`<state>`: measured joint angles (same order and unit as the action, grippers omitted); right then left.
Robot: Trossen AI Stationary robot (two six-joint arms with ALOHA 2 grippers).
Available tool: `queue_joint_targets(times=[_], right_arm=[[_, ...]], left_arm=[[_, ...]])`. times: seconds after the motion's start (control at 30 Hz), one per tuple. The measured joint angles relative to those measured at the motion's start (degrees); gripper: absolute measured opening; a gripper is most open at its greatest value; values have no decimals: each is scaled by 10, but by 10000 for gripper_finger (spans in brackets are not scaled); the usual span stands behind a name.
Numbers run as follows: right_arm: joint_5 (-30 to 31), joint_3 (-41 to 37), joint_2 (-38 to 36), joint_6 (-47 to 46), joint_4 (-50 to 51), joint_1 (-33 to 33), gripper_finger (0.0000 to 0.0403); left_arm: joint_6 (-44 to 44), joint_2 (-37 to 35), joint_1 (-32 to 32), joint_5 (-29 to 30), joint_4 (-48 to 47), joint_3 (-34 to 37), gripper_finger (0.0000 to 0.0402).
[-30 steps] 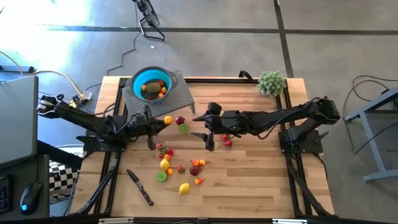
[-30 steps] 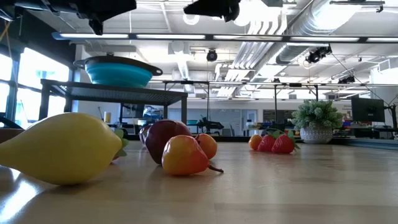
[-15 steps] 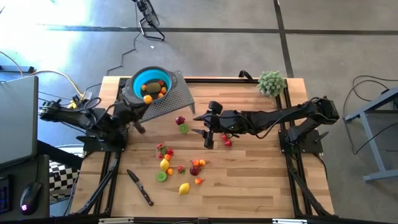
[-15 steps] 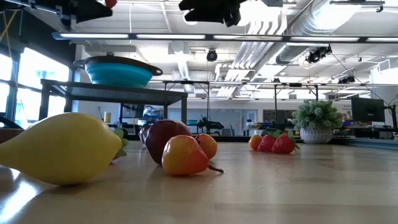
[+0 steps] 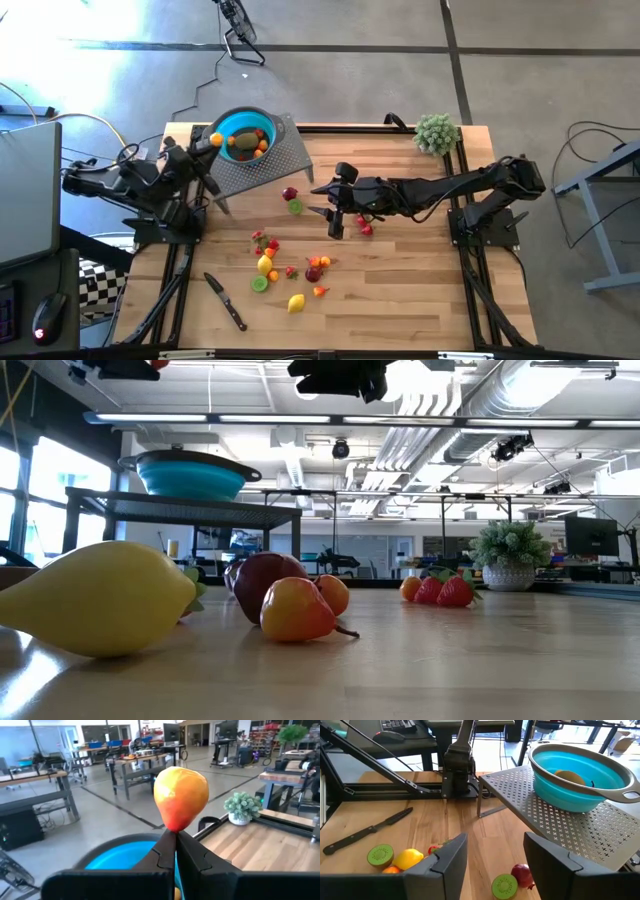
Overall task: Pick & Place Fruit
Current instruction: Put the orange pear into the blue strainer bowl on the shelf
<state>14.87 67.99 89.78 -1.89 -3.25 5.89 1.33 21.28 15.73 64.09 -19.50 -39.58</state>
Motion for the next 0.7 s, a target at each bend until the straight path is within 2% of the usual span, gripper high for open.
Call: queue_joint_targets(times=[0.27,0.6,0.7], right_arm=[[0,0,0,0,0,-3,184],[0,0,0,-12,-4,-8,183],[-1,0,0,-15,-4,-8,183]], left_arm=[[7,10,0,5,-29,-31,0],[7,66,-7,19,-34,-32,0],[34,82,-32,-10,-42,-32,0]])
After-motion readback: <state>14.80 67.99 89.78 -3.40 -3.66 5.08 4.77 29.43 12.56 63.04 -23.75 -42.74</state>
